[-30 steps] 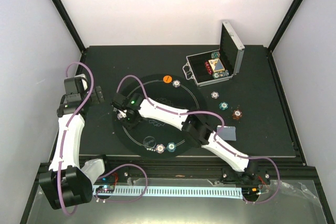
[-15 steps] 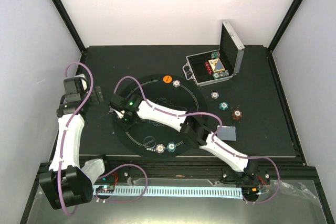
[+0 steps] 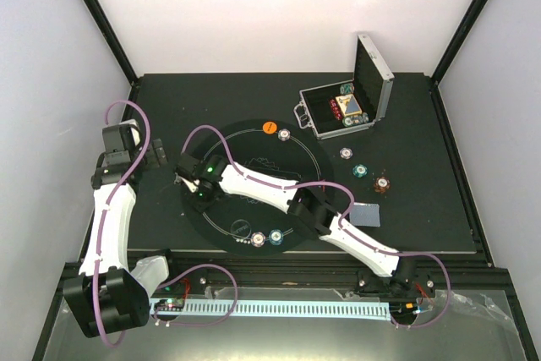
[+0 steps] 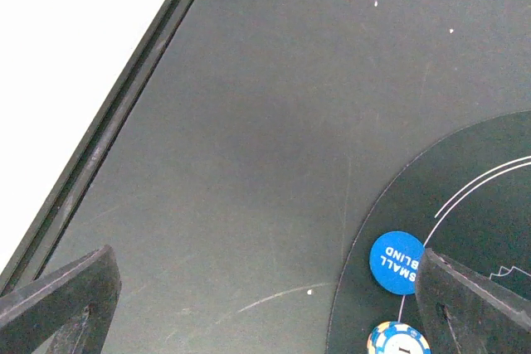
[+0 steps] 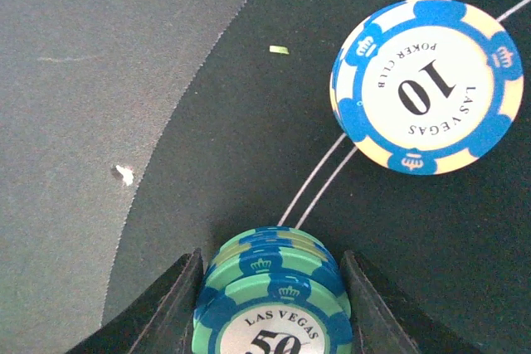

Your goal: Distribute texas hold em gaming equipment

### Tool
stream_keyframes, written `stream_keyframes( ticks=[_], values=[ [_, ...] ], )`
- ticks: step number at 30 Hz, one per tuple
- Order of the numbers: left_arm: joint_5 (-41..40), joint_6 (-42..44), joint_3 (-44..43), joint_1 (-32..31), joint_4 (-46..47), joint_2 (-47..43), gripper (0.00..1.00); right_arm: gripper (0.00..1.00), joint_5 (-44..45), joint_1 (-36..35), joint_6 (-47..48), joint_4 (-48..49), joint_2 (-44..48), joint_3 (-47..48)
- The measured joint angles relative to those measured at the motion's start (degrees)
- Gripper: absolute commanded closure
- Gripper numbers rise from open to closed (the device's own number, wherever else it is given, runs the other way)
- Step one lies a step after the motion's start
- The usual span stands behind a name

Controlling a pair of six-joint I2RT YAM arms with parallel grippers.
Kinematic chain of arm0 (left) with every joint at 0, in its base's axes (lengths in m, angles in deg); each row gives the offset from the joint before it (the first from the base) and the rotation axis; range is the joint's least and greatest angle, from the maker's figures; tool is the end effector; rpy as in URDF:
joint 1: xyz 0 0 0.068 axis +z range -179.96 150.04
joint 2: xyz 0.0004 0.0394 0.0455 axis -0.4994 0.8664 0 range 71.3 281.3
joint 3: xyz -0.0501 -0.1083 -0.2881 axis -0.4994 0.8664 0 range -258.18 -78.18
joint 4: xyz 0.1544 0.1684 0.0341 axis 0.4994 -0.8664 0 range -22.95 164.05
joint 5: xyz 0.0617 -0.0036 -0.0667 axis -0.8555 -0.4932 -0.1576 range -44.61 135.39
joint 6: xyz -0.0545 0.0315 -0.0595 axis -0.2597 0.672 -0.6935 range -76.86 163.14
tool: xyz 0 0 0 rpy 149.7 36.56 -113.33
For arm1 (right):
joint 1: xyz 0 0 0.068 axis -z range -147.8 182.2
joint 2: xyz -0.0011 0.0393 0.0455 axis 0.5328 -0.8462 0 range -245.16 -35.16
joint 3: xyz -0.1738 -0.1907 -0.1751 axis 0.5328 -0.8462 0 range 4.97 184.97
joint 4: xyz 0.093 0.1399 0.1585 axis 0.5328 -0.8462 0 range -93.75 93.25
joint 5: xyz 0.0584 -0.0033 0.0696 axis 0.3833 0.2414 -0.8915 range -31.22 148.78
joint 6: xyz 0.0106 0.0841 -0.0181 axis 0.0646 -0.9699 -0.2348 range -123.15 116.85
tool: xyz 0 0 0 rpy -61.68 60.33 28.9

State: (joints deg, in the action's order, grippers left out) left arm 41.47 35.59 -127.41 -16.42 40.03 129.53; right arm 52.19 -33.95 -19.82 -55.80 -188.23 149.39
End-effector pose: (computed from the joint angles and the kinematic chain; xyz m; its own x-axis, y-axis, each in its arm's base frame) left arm 0.1824 0.0493 0.2955 -0.6205 -0.2842 -0.7309 -0.3668 0.9290 -0.0498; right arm 0.2212 0.5220 0.1396 -0.6242 -0.7068 -0.3330 -0.7799 0.5895 0.2105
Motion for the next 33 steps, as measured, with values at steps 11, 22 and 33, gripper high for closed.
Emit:
stream_keyframes(
  ticks=[11,22,33],
  values=[
    [0.04,0.0,0.0,0.0,0.0,0.0,0.01,0.29,-0.07,-0.11,-0.09,1.36,-0.44,0.22],
    [0.35,-0.04,0.0,0.0,-0.11,-1.07,0.01,0.14,-1.33,-0.26,0.11,4.0,4.13,-5.66],
    [3.5,0.02,0.0,-0.02,-0.17,-3.63,0.01,0.06,3.26,1.09,1.46,9.22,33.42,-28.26]
  ],
)
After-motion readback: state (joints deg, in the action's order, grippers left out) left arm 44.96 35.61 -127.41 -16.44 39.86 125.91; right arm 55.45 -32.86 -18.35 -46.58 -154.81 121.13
